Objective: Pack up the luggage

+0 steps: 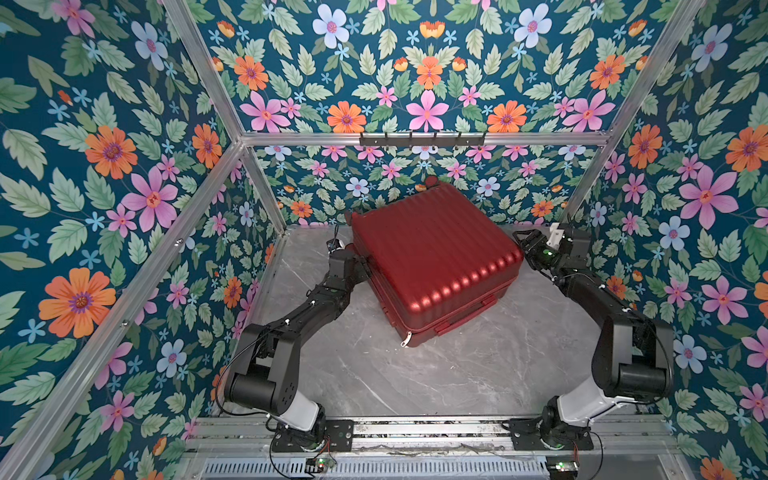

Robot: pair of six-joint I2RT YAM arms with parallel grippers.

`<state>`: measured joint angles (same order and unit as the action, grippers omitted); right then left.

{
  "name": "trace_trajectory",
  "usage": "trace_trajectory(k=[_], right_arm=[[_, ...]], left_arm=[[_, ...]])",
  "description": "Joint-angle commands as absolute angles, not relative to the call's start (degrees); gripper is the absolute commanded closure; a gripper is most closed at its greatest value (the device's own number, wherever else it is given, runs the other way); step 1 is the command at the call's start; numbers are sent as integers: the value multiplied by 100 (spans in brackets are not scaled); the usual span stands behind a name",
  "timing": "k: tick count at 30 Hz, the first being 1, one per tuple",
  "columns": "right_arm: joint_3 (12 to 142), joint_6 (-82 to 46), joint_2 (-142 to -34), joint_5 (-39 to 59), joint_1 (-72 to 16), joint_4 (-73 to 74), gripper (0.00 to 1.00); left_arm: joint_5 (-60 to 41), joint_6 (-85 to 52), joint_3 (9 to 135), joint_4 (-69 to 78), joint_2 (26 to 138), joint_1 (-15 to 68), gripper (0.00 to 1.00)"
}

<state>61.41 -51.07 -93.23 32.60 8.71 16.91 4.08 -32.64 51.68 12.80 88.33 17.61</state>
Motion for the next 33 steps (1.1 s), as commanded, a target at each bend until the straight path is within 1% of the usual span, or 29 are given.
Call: trace_trajectory(k=[1, 4, 8, 12, 15, 19, 22, 24, 26, 30, 33], right_arm=[[5927, -5549, -9455, 4274, 823, 2652, 26], [5612, -5584, -9349, 4614, 698, 3158, 26], [5228, -5474, -9031, 5056, 452, 3490, 26], [4859, -5273, -8604, 5329, 162, 3420, 27], [4543, -5101, -8196, 5322, -7, 3178, 27], [4233, -4785, -7558, 4929, -36, 2474, 27], [4504, -4095, -7085, 4282, -35, 906, 26], [4815, -3581, -6857, 3611, -35, -301, 25], [5035, -3240, -6704, 3059, -35, -1039, 25], [5085, -2875, -6357, 2506, -40, -1573, 25], [5038, -2854, -6047, 2490, -51, -1840, 27]], left_arm=[[-79, -3199, 5212, 1942, 8855, 1801, 25], [-45, -3197, 5210, 1947, 8846, 1799, 25], [166, -3199, 5035, 1984, 8670, 1794, 25], [304, -3217, 4777, 2104, 8443, 1770, 23], [217, -3202, 4685, 2118, 8368, 1706, 22], [-36, -3034, 4650, 1995, 8230, 1635, 23], [-53, -2898, 4471, 1590, 7733, 1630, 23], [-14, -2799, 4287, 1136, 7221, 1635, 23], [-99, -2633, 4140, 569, 6681, 1641, 24], [-200, -2530, 3780, -570, 5559, 1753, 26], [-389, -2529, 3500, -1119, 4812, 1921, 30]])
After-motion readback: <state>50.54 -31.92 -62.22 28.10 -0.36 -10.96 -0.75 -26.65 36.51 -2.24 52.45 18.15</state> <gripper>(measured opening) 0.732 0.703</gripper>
